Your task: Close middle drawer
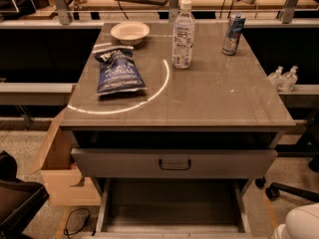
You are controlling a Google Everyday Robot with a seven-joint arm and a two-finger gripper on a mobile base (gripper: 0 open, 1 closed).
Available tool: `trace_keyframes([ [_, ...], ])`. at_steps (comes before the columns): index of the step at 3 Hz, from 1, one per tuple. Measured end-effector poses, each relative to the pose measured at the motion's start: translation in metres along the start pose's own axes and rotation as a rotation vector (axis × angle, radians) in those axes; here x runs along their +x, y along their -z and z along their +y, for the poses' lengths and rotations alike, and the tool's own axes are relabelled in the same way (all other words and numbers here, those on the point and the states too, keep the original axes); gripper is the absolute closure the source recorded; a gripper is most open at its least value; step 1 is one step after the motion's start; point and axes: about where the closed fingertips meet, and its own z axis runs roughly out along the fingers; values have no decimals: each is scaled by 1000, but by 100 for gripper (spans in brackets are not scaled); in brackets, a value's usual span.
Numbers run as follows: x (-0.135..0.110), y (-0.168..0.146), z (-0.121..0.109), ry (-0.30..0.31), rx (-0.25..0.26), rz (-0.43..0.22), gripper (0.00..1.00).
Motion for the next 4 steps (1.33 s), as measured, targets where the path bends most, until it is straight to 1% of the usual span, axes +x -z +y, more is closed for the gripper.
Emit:
trace_keyframes([
  [1,-7,-14,3,7,-10,-27,100],
  [2,-38,-54,15,53,-23,-71,100],
  [3,-61,-92,21,84,-7,-117,100],
  [4,-81,-119,13,130,23,-138,100],
])
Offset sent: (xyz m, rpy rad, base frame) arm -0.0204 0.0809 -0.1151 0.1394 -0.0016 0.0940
